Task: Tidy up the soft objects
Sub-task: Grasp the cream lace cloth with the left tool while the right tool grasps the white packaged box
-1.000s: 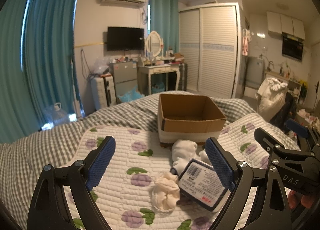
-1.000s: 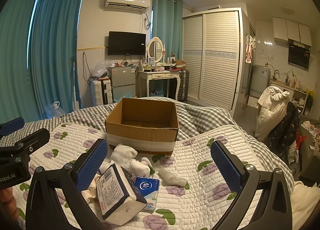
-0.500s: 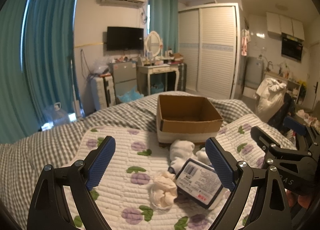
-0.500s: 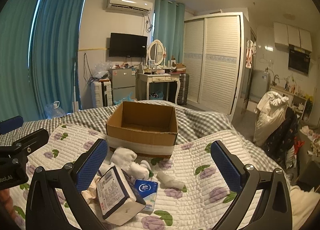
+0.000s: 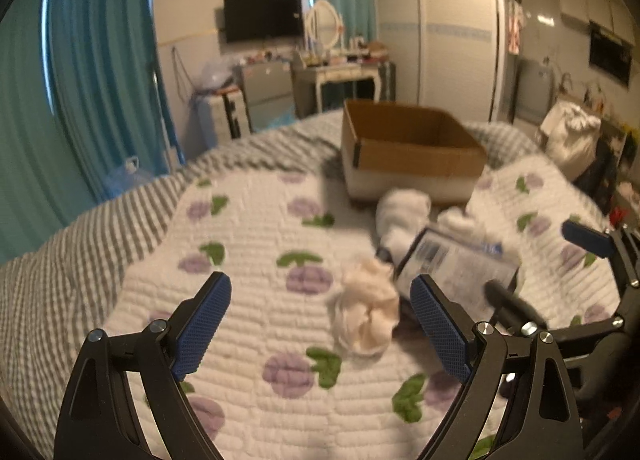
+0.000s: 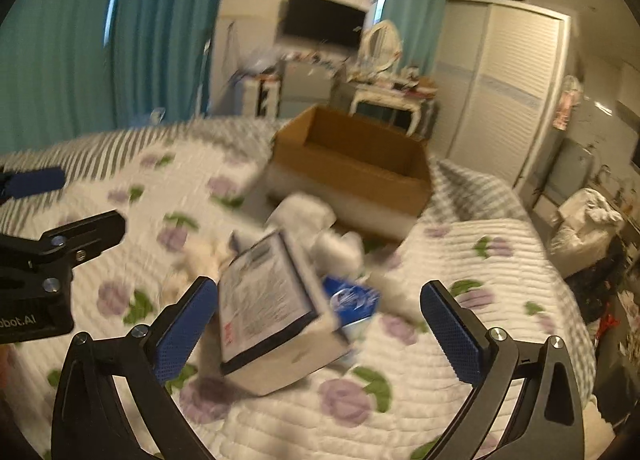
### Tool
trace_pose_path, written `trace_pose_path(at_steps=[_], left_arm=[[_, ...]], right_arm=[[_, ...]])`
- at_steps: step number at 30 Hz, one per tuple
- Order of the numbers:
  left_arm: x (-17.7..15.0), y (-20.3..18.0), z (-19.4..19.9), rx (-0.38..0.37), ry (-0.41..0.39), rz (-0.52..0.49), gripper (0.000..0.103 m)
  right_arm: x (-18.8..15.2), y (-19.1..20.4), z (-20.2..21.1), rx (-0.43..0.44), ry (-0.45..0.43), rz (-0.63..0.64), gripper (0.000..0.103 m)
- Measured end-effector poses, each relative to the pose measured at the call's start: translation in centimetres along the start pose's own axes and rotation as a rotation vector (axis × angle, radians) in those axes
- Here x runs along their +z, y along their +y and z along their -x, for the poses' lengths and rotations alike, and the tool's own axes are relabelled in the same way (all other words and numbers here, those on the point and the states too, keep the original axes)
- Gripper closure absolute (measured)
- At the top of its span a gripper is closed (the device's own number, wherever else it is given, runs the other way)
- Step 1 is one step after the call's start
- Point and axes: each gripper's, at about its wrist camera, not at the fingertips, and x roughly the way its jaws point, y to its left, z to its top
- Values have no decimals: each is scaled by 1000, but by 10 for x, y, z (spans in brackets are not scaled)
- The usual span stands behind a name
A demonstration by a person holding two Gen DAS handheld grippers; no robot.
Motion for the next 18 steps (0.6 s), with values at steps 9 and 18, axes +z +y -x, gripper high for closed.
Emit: trace_pose_path(at_steps=[9, 18], left_arm=[[-12, 12, -25, 3, 97, 39, 10], [-14, 14, -36, -24, 128, 55, 10]], right_arm=[[-28, 34, -46, 55, 95, 117, 1], [-28, 25, -49, -1, 88, 92, 26]])
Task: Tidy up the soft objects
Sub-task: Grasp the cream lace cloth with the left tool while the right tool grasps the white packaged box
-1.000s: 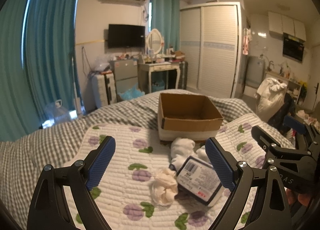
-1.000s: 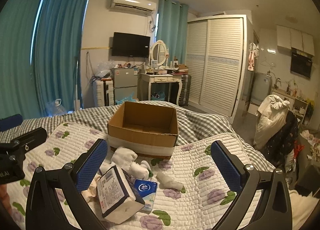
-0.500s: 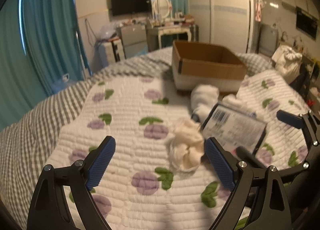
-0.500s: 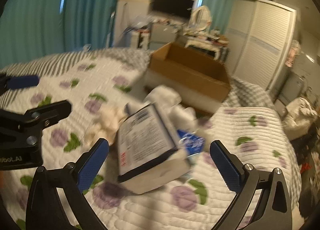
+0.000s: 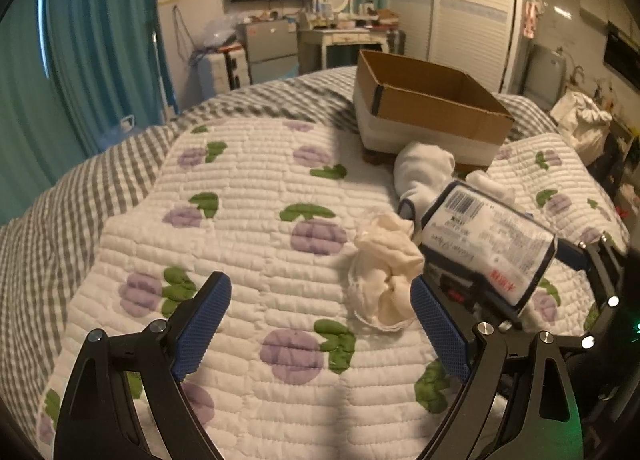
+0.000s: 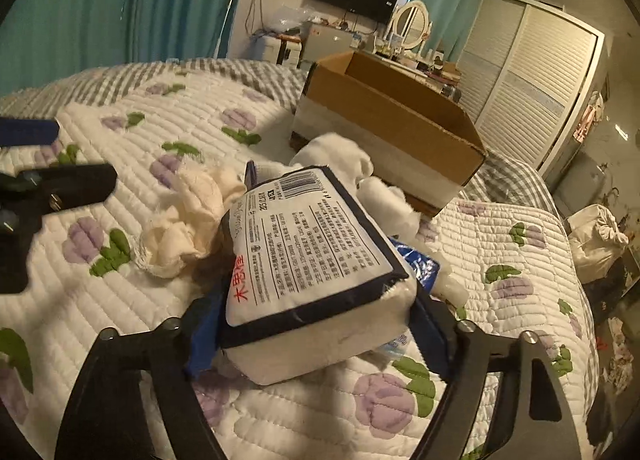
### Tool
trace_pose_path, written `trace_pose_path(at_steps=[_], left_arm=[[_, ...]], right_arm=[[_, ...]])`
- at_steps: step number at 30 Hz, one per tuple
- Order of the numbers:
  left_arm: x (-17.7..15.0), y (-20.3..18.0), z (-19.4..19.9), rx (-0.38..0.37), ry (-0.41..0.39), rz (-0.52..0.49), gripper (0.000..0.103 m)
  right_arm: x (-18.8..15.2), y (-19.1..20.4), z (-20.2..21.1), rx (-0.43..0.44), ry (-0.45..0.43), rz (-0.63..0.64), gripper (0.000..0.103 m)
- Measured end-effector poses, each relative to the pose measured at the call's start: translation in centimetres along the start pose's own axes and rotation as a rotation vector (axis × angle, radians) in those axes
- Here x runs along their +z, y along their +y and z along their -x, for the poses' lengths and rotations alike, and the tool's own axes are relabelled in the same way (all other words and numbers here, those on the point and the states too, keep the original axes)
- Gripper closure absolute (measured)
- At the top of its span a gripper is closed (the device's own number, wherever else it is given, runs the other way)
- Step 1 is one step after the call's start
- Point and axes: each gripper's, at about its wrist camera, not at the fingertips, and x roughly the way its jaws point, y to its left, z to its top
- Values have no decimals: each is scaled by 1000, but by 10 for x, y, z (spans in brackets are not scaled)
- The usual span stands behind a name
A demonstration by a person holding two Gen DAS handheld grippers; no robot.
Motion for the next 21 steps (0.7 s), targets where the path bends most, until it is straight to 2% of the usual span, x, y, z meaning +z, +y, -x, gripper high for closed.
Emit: trace_pose_path(at_steps=[4, 11, 16, 18, 21], left_arm=[[0, -1, -5, -23, 17, 0, 12], [-4, -20, -21, -94, 42, -44, 13], [1, -31, -43, -65, 68, -42, 14], [5, -33, -56, -83, 93, -23, 30], [5, -39, -76, -103, 150, -10, 37]], right_arm=[[6, -18, 18, 39, -66, -85, 29], [23, -49, 38, 17, -158, -183, 29], [28, -83, 37, -7, -168, -268, 29], [27, -94, 34, -21, -164, -291, 29], [22, -109, 25, -28, -146, -332, 29]])
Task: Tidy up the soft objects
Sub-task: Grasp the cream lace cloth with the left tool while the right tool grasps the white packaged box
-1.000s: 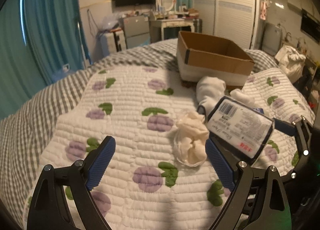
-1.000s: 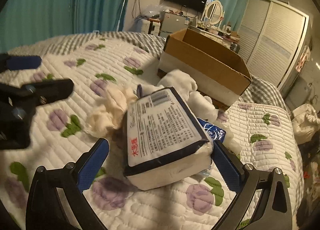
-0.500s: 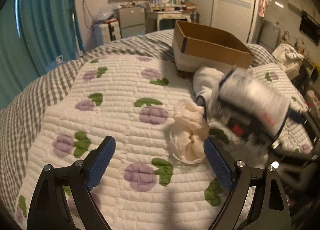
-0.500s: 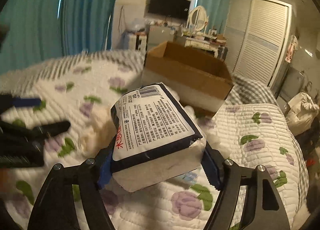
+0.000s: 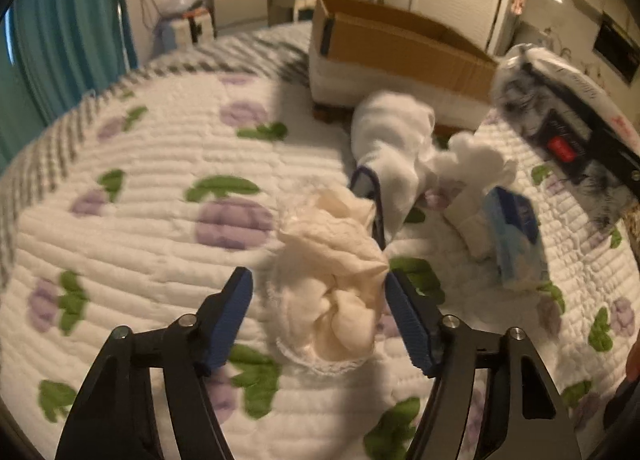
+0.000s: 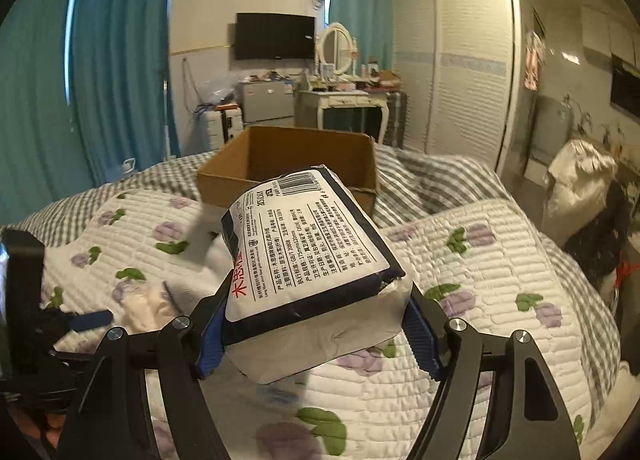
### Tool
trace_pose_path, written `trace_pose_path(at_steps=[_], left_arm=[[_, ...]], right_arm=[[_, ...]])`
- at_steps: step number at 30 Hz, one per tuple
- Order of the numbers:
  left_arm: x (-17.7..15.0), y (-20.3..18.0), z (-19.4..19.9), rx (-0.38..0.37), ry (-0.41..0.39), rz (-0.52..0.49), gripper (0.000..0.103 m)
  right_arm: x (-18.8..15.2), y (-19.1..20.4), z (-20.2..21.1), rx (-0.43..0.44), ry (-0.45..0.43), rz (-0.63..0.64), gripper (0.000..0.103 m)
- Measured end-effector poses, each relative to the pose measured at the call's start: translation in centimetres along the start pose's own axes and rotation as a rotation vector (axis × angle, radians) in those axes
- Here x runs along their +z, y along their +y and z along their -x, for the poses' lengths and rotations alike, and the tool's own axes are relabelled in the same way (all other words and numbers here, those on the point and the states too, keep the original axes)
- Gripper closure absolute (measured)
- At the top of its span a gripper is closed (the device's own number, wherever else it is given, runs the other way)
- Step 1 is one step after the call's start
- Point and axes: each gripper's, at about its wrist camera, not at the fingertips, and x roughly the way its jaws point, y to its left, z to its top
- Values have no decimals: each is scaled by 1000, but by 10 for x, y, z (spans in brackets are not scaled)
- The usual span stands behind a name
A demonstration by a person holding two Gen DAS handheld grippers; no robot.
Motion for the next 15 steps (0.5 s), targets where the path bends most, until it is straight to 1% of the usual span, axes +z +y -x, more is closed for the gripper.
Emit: trace_pose_path(at_steps=[1, 4, 5, 6, 7, 8, 9, 12, 15], left_arm=[[0, -1, -5, -5, 8, -5, 38], [0, -9, -16, -8, 26, -46, 47], [0, -11, -18, -7, 32, -63, 57], [0, -12, -18, -3, 36, -71, 64], [-1, -13, -18, 1, 39, -74, 65], [-1, -12, -18, 3, 38, -74, 69], [-3, -12, -15, 3, 34, -75, 77], [-6, -15, -7, 13, 28, -80, 78], [-8, -21, 9, 27, 3, -95, 78]], right_arm=[[-1, -3, -4, -1, 7, -5, 29], [-5, -10, -13, -6, 31, -14, 29], [-8, -13, -15, -1, 38, -22, 29], [-9, -14, -16, 4, 42, -28, 29], [-9, -15, -16, 7, 44, -33, 29], [-10, -17, -16, 10, 42, -35, 29], [-10, -17, -14, 15, 39, -36, 29], [-12, -20, -8, 30, 29, -44, 29], [-12, -23, 2, 40, 18, -55, 29]])
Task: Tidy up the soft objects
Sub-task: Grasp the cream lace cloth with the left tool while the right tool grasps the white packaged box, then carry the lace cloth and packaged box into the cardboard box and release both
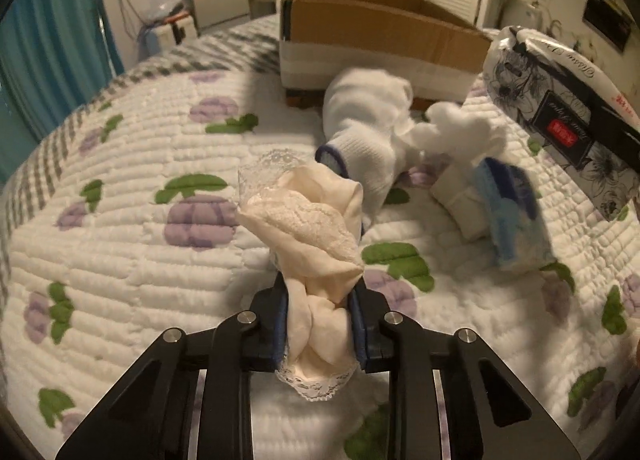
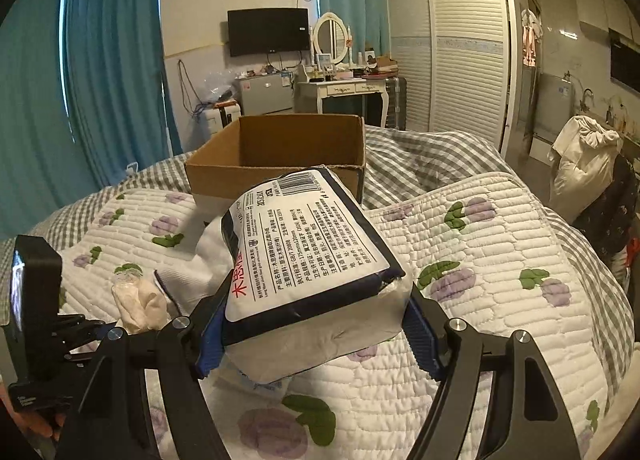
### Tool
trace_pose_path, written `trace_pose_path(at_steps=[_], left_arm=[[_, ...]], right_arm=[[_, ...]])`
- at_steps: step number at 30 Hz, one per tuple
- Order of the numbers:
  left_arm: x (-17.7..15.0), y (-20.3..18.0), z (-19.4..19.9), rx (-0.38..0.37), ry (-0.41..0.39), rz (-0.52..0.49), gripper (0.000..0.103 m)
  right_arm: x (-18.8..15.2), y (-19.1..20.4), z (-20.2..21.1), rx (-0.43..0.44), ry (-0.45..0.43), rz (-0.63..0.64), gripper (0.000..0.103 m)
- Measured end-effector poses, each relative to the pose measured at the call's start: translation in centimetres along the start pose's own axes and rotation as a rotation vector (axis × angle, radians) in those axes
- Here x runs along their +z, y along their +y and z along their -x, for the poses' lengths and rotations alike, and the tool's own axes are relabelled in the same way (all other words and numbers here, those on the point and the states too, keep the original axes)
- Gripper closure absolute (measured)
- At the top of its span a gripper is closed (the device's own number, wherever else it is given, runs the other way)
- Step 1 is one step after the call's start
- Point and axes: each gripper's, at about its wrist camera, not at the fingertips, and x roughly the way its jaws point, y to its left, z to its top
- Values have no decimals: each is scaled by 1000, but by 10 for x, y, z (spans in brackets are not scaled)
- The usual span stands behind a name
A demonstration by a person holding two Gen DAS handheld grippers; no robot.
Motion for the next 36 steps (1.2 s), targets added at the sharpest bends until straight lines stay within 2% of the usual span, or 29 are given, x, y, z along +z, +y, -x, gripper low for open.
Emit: trace_pose_path(at_steps=[5, 9, 14, 18, 22, 26, 31, 36], left_arm=[[5, -9, 46, -35, -69, -2, 78], [26, -15, 79, -33, -147, -20, 78], [66, -16, 112, -49, -242, -15, 78], [106, -14, 117, -44, -289, -23, 78], [149, -16, 107, -36, -324, -39, 78], [188, -23, 81, -38, -335, -59, 78], [223, -24, 23, -24, -303, -89, 78], [233, -28, -30, -17, -245, -149, 78]], right_arm=[[5, -2, 21, 17, -31, -11, 29], [21, -5, 38, 39, -77, -16, 29], [64, -9, 52, 73, -134, -8, 29], [108, -8, 47, 91, -176, 14, 29], [151, -5, 18, 97, -182, 36, 29], [175, -6, -29, 92, -150, 28, 29], [181, -9, -105, 114, -98, 14, 29], [170, -25, -170, 134, -23, -49, 29]])
